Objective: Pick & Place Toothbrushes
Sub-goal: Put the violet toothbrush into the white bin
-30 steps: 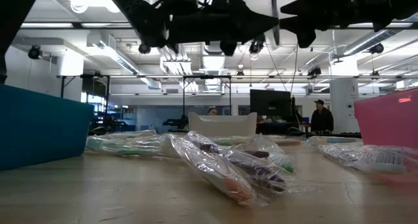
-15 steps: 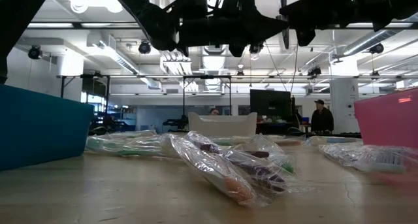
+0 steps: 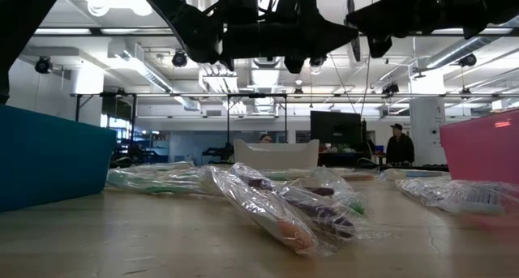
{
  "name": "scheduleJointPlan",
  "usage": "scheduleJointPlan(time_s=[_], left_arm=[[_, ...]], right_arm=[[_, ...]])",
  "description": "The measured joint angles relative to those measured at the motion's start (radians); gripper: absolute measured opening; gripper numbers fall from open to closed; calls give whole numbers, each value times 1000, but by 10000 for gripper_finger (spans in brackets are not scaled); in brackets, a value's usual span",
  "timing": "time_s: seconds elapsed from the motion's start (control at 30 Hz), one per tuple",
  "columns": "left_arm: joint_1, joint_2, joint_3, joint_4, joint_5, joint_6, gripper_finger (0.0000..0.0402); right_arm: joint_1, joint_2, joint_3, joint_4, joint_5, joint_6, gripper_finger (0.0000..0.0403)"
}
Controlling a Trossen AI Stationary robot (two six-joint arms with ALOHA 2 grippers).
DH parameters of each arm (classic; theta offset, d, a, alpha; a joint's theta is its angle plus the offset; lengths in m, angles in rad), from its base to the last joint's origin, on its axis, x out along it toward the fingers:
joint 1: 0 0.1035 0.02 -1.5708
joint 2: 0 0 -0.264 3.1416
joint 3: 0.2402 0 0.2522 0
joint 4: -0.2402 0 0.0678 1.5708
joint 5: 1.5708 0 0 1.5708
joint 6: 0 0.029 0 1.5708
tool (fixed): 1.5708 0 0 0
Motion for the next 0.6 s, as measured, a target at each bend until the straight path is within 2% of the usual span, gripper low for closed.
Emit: scheduleJointPlan(time_s=[0.1,0.23,0.37,0.47,0.6], left_arm=[[0,0,1,-16,1,14,75],[0,-19,2,-95,-1,29,140],[16,-90,-1,-312,-12,61,192],[30,-154,-4,-507,-54,55,208],[33,-227,-10,-757,-149,58,206]], right_arm=[[0,0,0,-3,0,6,27],[0,0,0,-4,-1,5,22],[0,0,0,-10,-2,15,24],[0,0,0,-20,-2,21,24],[-1,0,0,-40,-1,27,24]])
